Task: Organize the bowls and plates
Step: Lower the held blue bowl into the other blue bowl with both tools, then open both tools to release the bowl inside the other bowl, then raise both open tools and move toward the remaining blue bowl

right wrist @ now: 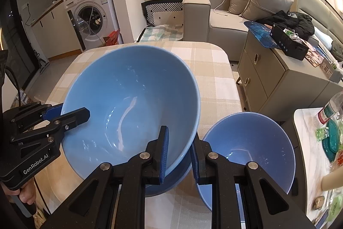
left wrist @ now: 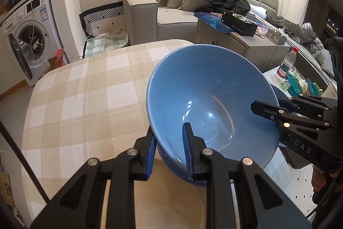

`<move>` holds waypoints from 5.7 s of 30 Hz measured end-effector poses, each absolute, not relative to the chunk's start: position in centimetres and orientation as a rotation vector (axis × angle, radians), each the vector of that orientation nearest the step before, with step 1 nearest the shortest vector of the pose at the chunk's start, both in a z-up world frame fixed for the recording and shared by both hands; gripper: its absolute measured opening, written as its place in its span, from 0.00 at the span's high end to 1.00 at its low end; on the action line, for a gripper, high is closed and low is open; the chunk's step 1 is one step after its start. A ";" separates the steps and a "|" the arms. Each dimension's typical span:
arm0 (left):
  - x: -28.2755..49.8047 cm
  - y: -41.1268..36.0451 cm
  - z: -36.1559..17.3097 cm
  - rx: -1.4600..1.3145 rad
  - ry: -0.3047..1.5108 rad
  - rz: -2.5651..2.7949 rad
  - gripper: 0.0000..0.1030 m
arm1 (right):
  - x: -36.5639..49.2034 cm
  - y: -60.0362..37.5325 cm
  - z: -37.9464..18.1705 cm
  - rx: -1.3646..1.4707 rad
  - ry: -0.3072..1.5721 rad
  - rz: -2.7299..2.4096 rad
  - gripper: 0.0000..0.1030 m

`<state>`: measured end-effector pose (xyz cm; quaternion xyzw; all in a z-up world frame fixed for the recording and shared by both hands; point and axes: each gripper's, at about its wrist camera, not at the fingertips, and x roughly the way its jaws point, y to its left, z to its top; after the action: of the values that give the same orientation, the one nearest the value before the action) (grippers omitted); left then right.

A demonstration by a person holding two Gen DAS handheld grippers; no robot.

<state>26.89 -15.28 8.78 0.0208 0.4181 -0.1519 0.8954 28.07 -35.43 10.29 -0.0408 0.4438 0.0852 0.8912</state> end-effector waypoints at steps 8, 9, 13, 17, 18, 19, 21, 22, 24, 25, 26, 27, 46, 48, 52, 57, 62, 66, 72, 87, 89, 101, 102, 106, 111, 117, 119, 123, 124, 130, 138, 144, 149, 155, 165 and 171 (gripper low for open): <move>26.6 -15.3 8.4 0.048 0.874 -0.317 0.79 | 27.9 -35.5 9.9 -0.090 0.926 0.176 0.82; 26.6 -15.3 8.3 0.049 0.875 -0.317 0.79 | 27.8 -35.6 9.8 -0.094 0.925 0.174 0.82; 26.5 -15.5 8.0 0.056 0.881 -0.317 0.79 | 27.8 -35.6 9.5 -0.097 0.935 0.176 0.82; 26.4 -15.6 7.5 0.064 0.891 -0.314 0.79 | 27.9 -35.6 9.1 -0.100 0.943 0.174 0.82; 26.4 -15.7 7.5 0.064 0.893 -0.314 0.79 | 27.9 -35.7 9.0 -0.102 0.946 0.174 0.82; 26.5 -15.7 7.4 0.065 0.896 -0.314 0.79 | 27.9 -35.7 8.9 -0.104 0.946 0.174 0.82; 26.5 -15.7 7.2 0.066 0.900 -0.314 0.79 | 27.9 -35.7 8.7 -0.107 0.952 0.175 0.82; 26.5 -15.7 7.0 0.067 0.902 -0.315 0.79 | 27.9 -35.7 8.5 -0.109 0.955 0.174 0.82; 26.6 -15.7 6.8 0.068 0.907 -0.315 0.79 | 28.0 -35.6 8.4 -0.115 0.960 0.174 0.82; 26.6 -15.7 6.7 0.069 0.910 -0.315 0.79 | 28.0 -35.6 8.3 -0.117 0.962 0.173 0.82; 26.6 -15.7 6.6 0.071 0.911 -0.314 0.79 | 28.1 -35.5 8.3 -0.119 0.963 0.173 0.82; 26.6 -15.8 6.6 0.073 0.912 -0.315 0.79 | 28.0 -35.5 8.2 -0.119 0.964 0.173 0.81; 26.8 -16.2 5.3 0.095 0.948 -0.319 0.79 | 28.4 -35.7 7.0 -0.135 1.007 0.168 0.81; 26.8 -16.3 5.2 0.097 0.951 -0.320 0.79 | 28.4 -35.7 6.9 -0.137 1.010 0.165 0.81; 26.8 -16.5 5.0 0.108 0.953 -0.322 0.79 | 28.5 -35.8 6.7 -0.138 1.016 0.164 0.81; 26.6 -16.6 5.0 0.120 0.950 -0.320 0.79 | 28.5 -35.8 6.6 -0.139 1.018 0.164 0.81; 26.6 -16.9 5.0 0.143 0.945 -0.316 0.79 | 28.5 -35.8 6.6 -0.143 1.018 0.161 0.81; 26.5 -17.1 4.9 0.165 0.944 -0.317 0.77 | 28.4 -35.7 6.5 -0.156 1.021 0.161 0.81; 26.6 -17.0 5.0 0.171 0.949 -0.326 0.74 | 28.5 -35.7 6.5 -0.167 1.024 0.157 0.81; 26.1 -17.0 5.7 0.158 0.925 -0.352 0.50 | 28.0 -35.5 7.5 -0.195 0.971 0.172 0.59; 26.0 -16.8 5.9 0.148 0.923 -0.354 0.47 | 27.9 -35.6 7.7 -0.184 0.962 0.173 0.52; 26.1 -15.9 6.3 0.108 0.923 -0.357 0.41 | 27.2 -36.7 8.8 -0.131 0.915 0.168 0.21; 26.1 -15.9 6.3 0.106 0.920 -0.360 0.37 | 27.1 -36.8 8.9 -0.125 0.912 0.170 0.18; 25.9 -15.7 6.9 0.084 0.894 -0.361 0.12 | 26.9 -37.1 9.2 -0.116 0.896 0.174 0.10; 25.7 -15.8 7.7 0.049 0.873 -0.407 0.00 | 26.2 -37.8 9.9 -0.097 0.872 0.164 0.02; 25.5 -16.5 8.8 0.044 0.848 -0.428 0.00 | 25.2 -39.9 10.9 -0.036 0.848 0.146 0.01; 25.5 -16.8 9.1 0.045 0.839 -0.435 0.00 | 24.8 -40.7 11.3 -0.021 0.839 0.133 0.01; 25.4 -17.5 9.7 0.051 0.827 -0.443 0.00 | 23.9 -42.0 12.1 0.000 0.823 0.116 0.01; 25.4 -17.7 9.8 0.052 0.825 -0.445 0.00 | 23.8 -42.3 12.3 0.007 0.820 0.111 0.01; 25.4 -19.1 10.4 0.062 0.816 -0.466 0.00 | 22.6 -44.4 13.2 0.036 0.800 0.075 0.01; 25.8 -21.4 10.6 0.086 0.820 -0.489 0.00 | 21.5 -46.6 12.9 0.077 0.806 0.039 0.01; 26.3 -23.4 10.4 0.107 0.831 -0.511 0.00 | 21.2 -47.9 12.4 0.102 0.822 0.014 0.01; 26.9 -25.2 10.0 0.132 0.840 -0.530 0.00 | 20.8 -49.0 11.9 0.121 0.831 -0.001 0.01; 27.3 -27.1 9.5 0.159 0.854 -0.553 0.00 | 20.6 -50.3 10.9 0.143 0.855 -0.025 0.01; 28.1 -29.3 9.2 0.186 0.866 -0.574 0.00 | 20.8 -51.7 9.7 0.175 0.875 -0.046 0.01; 28.8 -30.6 8.8 0.203 0.877 -0.582 0.00 | 21.3 -52.5 9.1 0.189 0.886 -0.054 0.01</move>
<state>28.84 -30.58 8.76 0.0966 0.4179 -0.2774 0.8597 21.26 -52.52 9.07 0.0915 0.4279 -0.0260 0.8988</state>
